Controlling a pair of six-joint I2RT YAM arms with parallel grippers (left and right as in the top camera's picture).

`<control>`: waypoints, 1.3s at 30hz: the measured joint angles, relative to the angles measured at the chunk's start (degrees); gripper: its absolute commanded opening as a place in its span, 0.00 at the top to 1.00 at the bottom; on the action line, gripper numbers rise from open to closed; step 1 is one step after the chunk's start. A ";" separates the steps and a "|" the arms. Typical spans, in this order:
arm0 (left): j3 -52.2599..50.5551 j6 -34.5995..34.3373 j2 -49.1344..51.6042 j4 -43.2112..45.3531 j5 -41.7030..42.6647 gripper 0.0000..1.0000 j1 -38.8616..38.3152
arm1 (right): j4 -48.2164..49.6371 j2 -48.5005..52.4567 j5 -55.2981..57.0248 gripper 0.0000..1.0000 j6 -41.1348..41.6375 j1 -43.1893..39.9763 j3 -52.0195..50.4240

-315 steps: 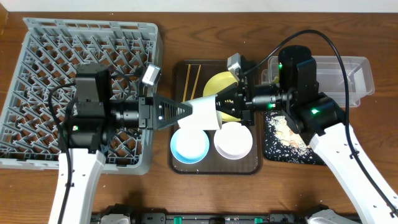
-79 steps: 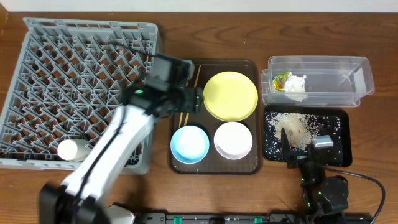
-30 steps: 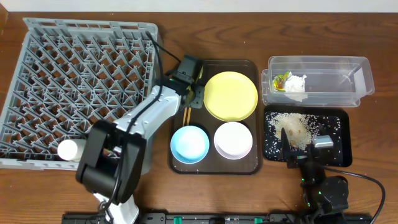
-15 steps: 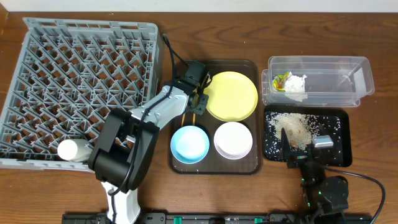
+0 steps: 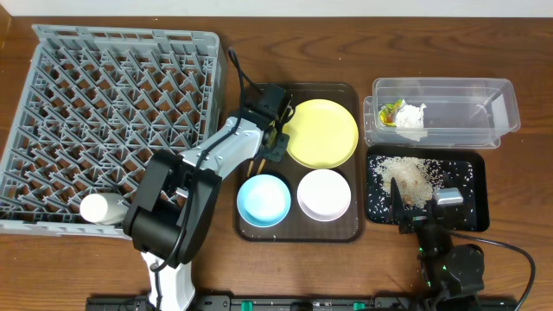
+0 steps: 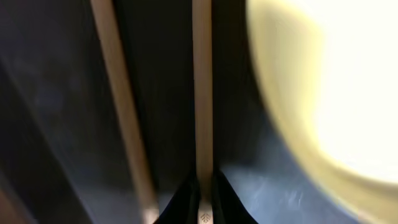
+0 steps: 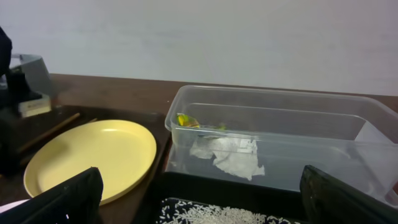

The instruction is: Sort waste into correct bins and load items into the dishwasher

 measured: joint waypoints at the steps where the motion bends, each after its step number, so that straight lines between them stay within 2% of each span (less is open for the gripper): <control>1: 0.07 0.00 -0.24 -1.44 -0.02 0.92 0.00 | 0.00 0.00 0.00 0.01 0.00 0.00 0.00; 6: 0.31 0.00 -3.13 -7.30 -0.15 0.92 0.00 | 0.00 0.00 0.00 0.01 0.00 0.00 0.00; 11: 1.36 0.00 -13.05 -8.13 -0.17 0.92 0.74 | 0.00 0.00 0.00 0.01 0.00 0.00 0.00; 18: 3.39 0.00 -24.50 -12.61 -0.98 0.92 7.43 | 0.00 0.00 0.00 0.01 0.00 0.00 0.00; 25: 3.06 0.24 -24.20 -15.69 -3.85 0.92 18.23 | 0.00 0.00 0.00 0.01 0.00 0.00 0.00; 29: 2.05 1.86 -21.77 -15.87 -3.85 0.91 20.81 | 0.00 0.00 0.00 0.01 0.00 0.00 0.00; 32: 1.62 3.21 -19.43 -15.91 -3.65 0.78 20.85 | 0.00 0.00 0.00 0.01 0.00 0.00 0.00; 34: 1.53 3.61 -18.58 -15.93 -3.61 0.52 20.79 | 0.00 0.00 0.00 0.01 0.00 0.00 0.00; 39: 2.23 2.69 -18.51 -17.46 -2.91 0.49 20.39 | 0.00 0.00 0.00 0.01 0.00 0.00 0.00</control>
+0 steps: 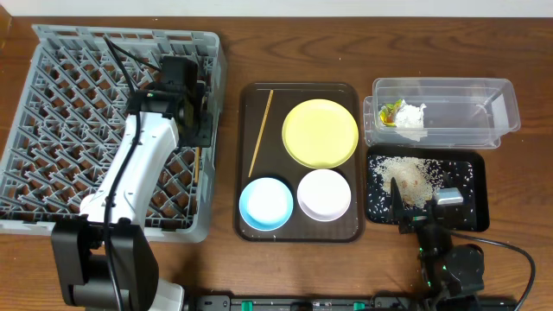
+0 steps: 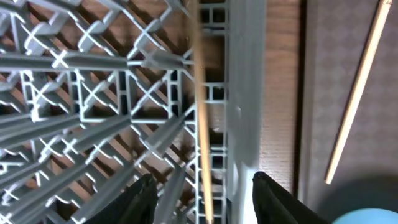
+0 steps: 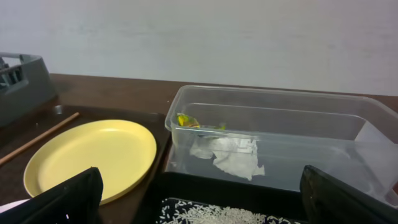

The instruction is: Sort waste into correct bins and load items into the dishwasher

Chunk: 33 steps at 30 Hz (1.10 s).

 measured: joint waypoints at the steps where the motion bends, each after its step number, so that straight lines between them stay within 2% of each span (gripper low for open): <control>1: 0.39 -0.42 -0.02 -0.09 1.03 0.49 -0.28 | 0.00 0.00 0.00 0.01 0.00 0.00 0.00; 8: 2.05 -1.64 -0.26 7.15 10.43 0.49 -8.61 | 0.00 0.00 0.00 0.01 0.02 0.00 0.00; 14: 2.05 -1.46 5.84 13.88 5.92 0.50 -15.67 | -0.02 0.00 -0.02 0.01 0.02 0.00 0.00; 23: 2.01 -1.31 21.07 22.77 1.86 0.55 -16.22 | -0.02 0.00 0.00 0.01 0.00 0.00 0.00; 30: 2.05 -1.36 22.40 23.56 1.64 0.78 -16.26 | 0.00 0.00 0.00 0.01 0.00 0.00 0.00; 33: 2.29 -1.33 22.60 23.08 1.73 0.92 -16.26 | 0.00 0.00 0.00 0.01 0.00 0.00 0.00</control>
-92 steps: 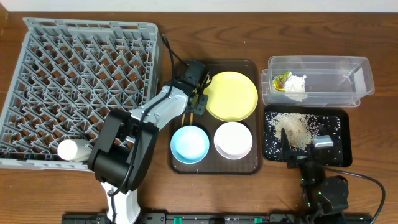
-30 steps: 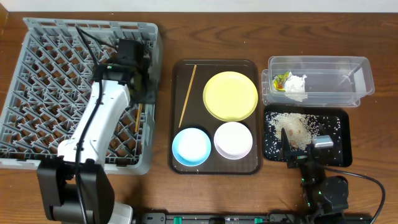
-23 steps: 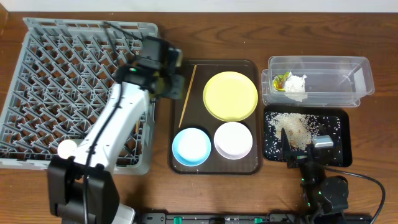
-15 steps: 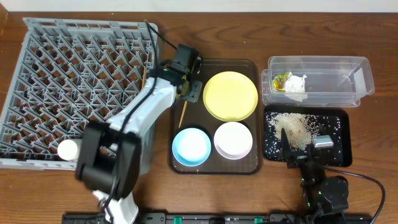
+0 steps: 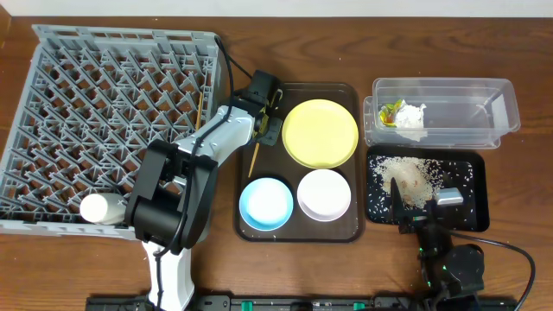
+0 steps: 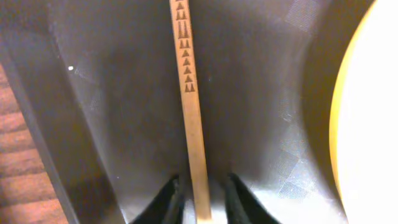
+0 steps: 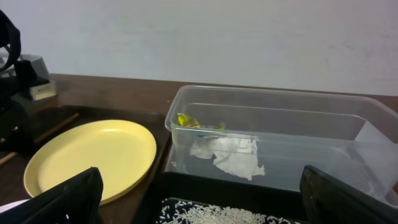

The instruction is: Sort waste into correct bins and load items into the dishwasher

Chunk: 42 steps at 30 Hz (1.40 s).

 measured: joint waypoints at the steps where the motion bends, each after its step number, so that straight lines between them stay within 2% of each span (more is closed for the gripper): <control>1: 0.09 0.07 0.02 -0.24 0.00 0.92 0.00 | 0.00 0.00 0.00 0.01 0.00 0.00 0.00; 12: 1.09 -1.36 -2.05 -7.93 2.47 0.92 0.00 | 0.00 0.00 0.00 0.01 0.00 0.00 0.00; 19: 1.18 -1.16 -17.44 -13.57 3.69 0.91 0.28 | 0.00 0.00 0.00 0.01 0.00 0.00 0.00; 22: 1.57 0.20 -24.09 -17.66 0.37 0.92 1.25 | 0.00 0.00 0.02 0.01 0.00 0.00 0.00; 25: 1.77 1.22 -26.53 -21.94 -5.49 0.92 3.17 | 0.00 0.00 0.00 0.01 0.00 0.00 0.00; 30: 0.87 1.42 -24.72 -23.43 -11.19 0.92 9.35 | -0.02 0.00 0.00 0.01 0.00 0.00 0.00; 34: 0.46 1.42 -22.97 -23.56 -10.38 0.92 13.94 | 0.00 0.00 0.00 0.01 0.00 0.00 0.00; 37: 0.37 1.62 -22.16 -23.56 -7.74 0.86 15.37 | 0.00 0.00 0.00 0.01 0.00 0.00 0.00; 38: 0.33 1.79 -21.97 -23.61 -6.97 0.77 15.43 | 0.00 0.00 0.00 0.01 0.00 0.00 0.00; 40: 0.28 2.08 -21.68 -23.61 -5.86 0.66 15.37 | 0.00 0.00 0.00 0.01 0.00 0.00 0.00; 42: 0.26 2.25 -21.53 -23.63 -5.05 0.64 15.21 | 0.00 0.00 0.00 0.01 0.02 0.00 0.00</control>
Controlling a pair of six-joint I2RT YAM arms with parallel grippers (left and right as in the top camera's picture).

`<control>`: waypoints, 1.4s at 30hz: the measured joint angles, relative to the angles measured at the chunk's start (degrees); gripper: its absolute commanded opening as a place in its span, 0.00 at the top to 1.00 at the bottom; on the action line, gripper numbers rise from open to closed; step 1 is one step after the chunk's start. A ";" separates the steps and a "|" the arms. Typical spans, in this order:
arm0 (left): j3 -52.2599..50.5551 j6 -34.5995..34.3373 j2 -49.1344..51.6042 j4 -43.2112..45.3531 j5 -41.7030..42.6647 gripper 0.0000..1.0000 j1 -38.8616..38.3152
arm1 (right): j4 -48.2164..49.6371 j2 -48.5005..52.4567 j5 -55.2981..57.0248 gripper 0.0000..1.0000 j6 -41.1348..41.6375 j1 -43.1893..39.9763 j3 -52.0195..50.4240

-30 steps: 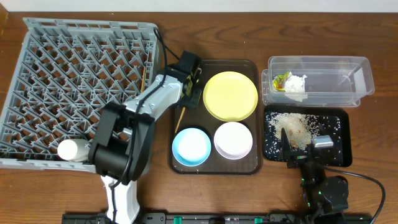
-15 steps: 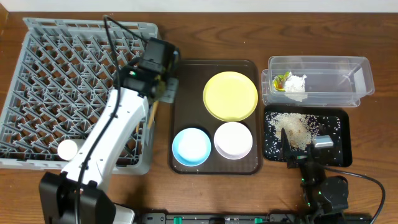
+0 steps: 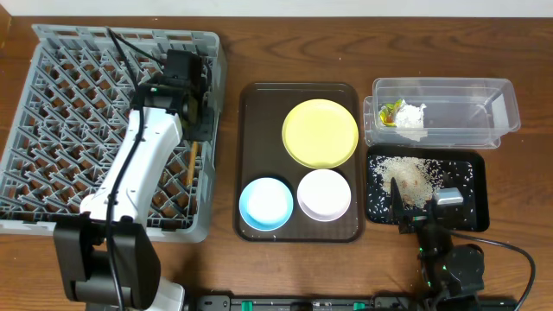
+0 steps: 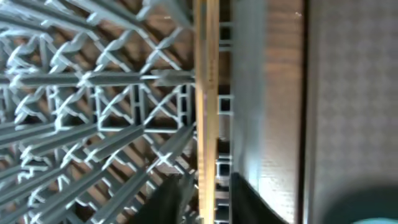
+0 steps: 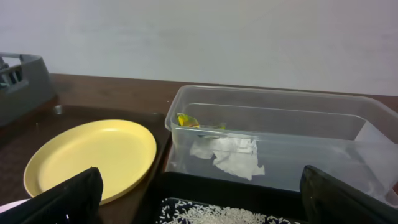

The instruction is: Sort waste into correct bins and load items into the dishwasher

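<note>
My left gripper (image 3: 197,117) hangs over the right edge of the grey dish rack (image 3: 52,130). It is shut on a wooden chopstick (image 4: 205,93), which runs along the rack's outer row and also shows as the chopstick (image 3: 191,164) from above. In the left wrist view the left gripper (image 4: 208,186) has its dark fingers close on either side of the stick. The brown tray (image 3: 252,130) carries a yellow plate (image 3: 320,132), a blue bowl (image 3: 263,199) and a white bowl (image 3: 324,193). My right gripper (image 3: 421,207) rests open at the front right.
A clear bin (image 3: 449,112) at the back right holds a wrapper and crumpled paper (image 5: 227,155). In front of it a black bin (image 3: 467,173) holds scattered rice. The left arm stretches across the rack's front half.
The left gripper was on the tray with its fingers around the chopstick. Now it is over the rack's right edge with that chopstick, and no chopstick lies on the tray.
First the left gripper was shut on one of two chopsticks on the tray. Then it stood open over the rack, one stick lying in the rack and the other on the tray. It went back round the second stick, which is now over the rack. The right arm stayed still.
</note>
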 measured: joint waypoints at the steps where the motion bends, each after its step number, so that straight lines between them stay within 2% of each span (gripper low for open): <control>1: 0.00 -0.02 0.00 0.00 0.24 0.63 -0.04 | 0.00 0.00 0.00 0.01 -0.02 0.00 0.00; 6: 0.39 -0.24 -0.09 -3.30 2.62 0.61 -0.66 | -0.02 0.00 0.00 0.01 -0.02 0.00 0.00; 10: 2.78 -2.21 -1.90 -3.17 7.76 0.59 -4.13 | 0.00 0.00 0.00 0.01 -0.02 0.00 0.00; 18: 4.24 -5.68 -6.64 -2.12 16.70 0.59 -19.02 | 0.00 0.00 0.00 0.01 -0.02 0.00 0.00; 26: -0.31 -11.17 0.22 4.26 15.67 0.59 -30.32 | 0.00 0.00 0.00 0.01 -0.02 0.00 0.00; 34: -0.46 -21.59 5.07 11.19 8.87 0.56 -29.73 | 0.00 0.00 0.00 0.01 -0.02 0.00 0.00; 39: -0.48 -24.15 6.16 8.81 12.48 0.56 -28.92 | 0.00 0.00 0.00 0.01 -0.02 0.00 0.00; 42: -0.48 -22.51 6.16 5.66 15.21 0.56 -29.59 | 0.00 0.00 0.00 0.01 -0.02 0.00 0.00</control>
